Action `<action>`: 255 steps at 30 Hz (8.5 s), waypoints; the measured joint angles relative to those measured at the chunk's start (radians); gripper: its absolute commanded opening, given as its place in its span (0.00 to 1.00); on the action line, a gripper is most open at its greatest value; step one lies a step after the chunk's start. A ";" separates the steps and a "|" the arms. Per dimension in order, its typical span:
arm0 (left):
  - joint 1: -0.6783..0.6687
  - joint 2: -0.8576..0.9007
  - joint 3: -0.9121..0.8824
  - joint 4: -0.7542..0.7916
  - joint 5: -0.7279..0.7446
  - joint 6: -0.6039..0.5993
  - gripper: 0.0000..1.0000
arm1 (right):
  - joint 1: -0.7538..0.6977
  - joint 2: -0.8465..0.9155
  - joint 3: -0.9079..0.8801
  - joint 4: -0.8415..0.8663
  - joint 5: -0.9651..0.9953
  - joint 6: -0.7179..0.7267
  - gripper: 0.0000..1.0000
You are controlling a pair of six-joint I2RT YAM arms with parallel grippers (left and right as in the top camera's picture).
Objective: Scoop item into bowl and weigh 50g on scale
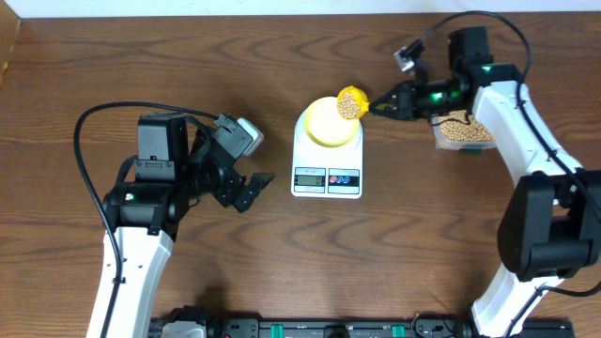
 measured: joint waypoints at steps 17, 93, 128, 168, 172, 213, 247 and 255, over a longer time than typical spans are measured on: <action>0.000 0.000 0.000 0.000 0.000 0.000 0.98 | 0.233 0.000 0.202 -0.169 0.470 -0.049 0.01; 0.000 0.000 0.000 0.000 0.000 0.000 0.98 | -0.255 -0.180 0.067 -0.291 0.888 -0.135 0.01; 0.000 0.000 0.000 0.000 0.000 0.000 0.97 | -0.323 -0.172 -0.192 -0.020 0.545 -0.099 0.01; 0.000 0.000 0.000 0.000 0.000 0.000 0.98 | -0.650 -0.101 -0.193 -0.075 -0.086 -0.170 0.01; 0.000 0.000 0.000 0.000 0.000 0.000 0.98 | -0.627 -0.101 -0.193 -0.076 -0.143 -0.176 0.01; 0.000 0.000 0.000 0.000 0.000 0.000 0.98 | 0.127 -0.102 -0.191 0.264 0.191 0.188 0.01; 0.000 0.000 0.000 0.000 0.000 0.000 0.98 | 0.424 -0.297 -0.184 0.238 0.900 -0.257 0.01; 0.000 0.000 0.000 0.000 0.000 0.000 0.98 | 0.473 -0.297 -0.184 0.238 1.035 -0.312 0.01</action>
